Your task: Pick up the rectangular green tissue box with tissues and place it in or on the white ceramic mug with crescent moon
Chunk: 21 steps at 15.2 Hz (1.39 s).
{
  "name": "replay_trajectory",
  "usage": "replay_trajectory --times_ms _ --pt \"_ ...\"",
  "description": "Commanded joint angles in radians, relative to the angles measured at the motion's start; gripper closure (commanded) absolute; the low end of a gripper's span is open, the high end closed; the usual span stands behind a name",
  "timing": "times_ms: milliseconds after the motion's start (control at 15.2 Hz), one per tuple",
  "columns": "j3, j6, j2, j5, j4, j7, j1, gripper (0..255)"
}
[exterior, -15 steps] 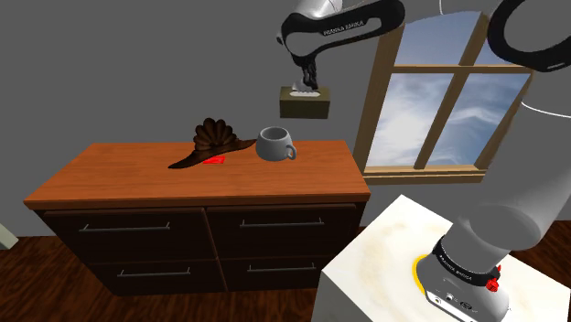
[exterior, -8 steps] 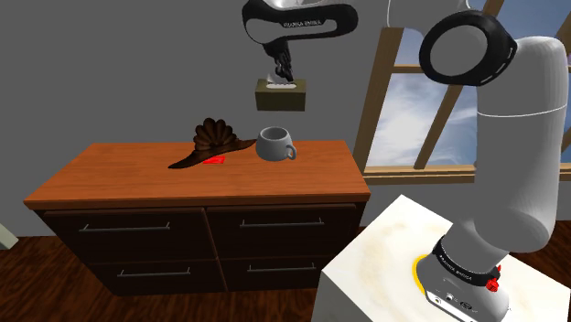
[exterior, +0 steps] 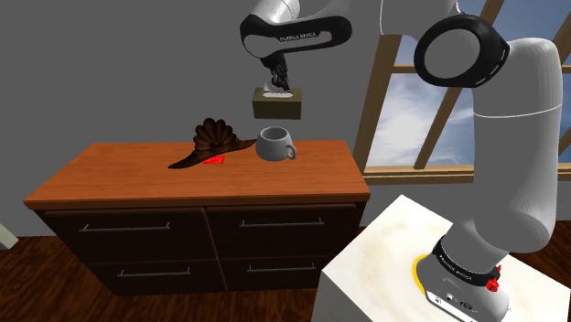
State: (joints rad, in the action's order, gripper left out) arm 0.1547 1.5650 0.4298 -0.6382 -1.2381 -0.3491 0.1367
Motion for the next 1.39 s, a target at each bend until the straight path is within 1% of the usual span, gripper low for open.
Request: replay_trajectory --times_ms 0,924,1320 --pt "0.0 0.023 -0.005 0.0 -0.031 0.014 -0.003 255" --pt "-0.002 0.172 -0.002 -0.011 -0.202 0.103 -0.02 255" --pt "-0.001 0.172 -0.002 -0.012 -0.202 0.103 -0.02 255"
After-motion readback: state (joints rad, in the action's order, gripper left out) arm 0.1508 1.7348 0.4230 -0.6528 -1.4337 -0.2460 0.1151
